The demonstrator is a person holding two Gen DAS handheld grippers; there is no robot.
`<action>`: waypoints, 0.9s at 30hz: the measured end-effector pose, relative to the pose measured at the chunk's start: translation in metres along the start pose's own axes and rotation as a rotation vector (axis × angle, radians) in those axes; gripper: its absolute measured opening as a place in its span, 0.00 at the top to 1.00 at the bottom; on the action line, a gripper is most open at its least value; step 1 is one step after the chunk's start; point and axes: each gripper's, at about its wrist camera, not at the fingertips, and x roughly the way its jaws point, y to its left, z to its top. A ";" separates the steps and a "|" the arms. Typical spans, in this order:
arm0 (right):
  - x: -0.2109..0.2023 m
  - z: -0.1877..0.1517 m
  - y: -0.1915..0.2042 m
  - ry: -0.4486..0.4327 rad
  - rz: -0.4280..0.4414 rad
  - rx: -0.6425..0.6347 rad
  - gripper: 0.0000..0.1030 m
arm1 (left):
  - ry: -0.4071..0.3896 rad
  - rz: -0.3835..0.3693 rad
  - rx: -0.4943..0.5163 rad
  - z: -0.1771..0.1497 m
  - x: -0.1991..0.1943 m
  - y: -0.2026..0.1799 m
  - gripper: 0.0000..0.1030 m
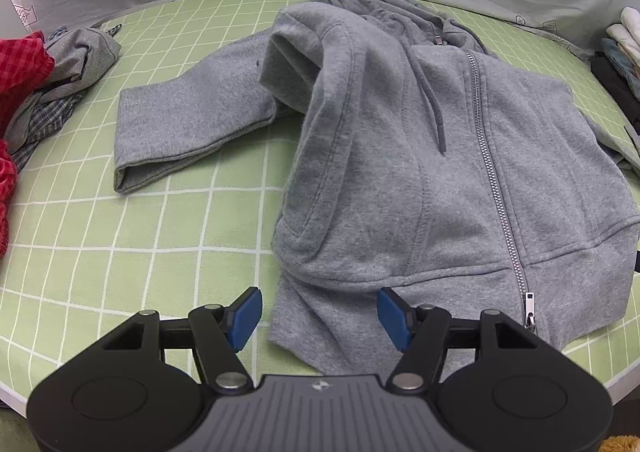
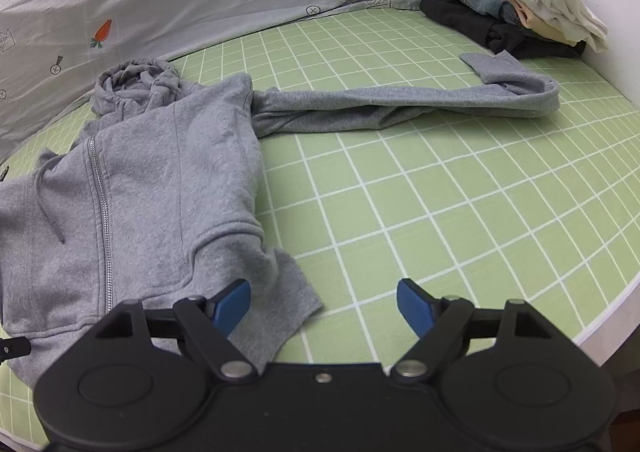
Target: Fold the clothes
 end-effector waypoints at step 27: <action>-0.009 -0.035 0.032 0.110 0.015 -0.226 0.93 | 0.161 -0.063 -0.056 -0.026 -0.012 0.021 0.86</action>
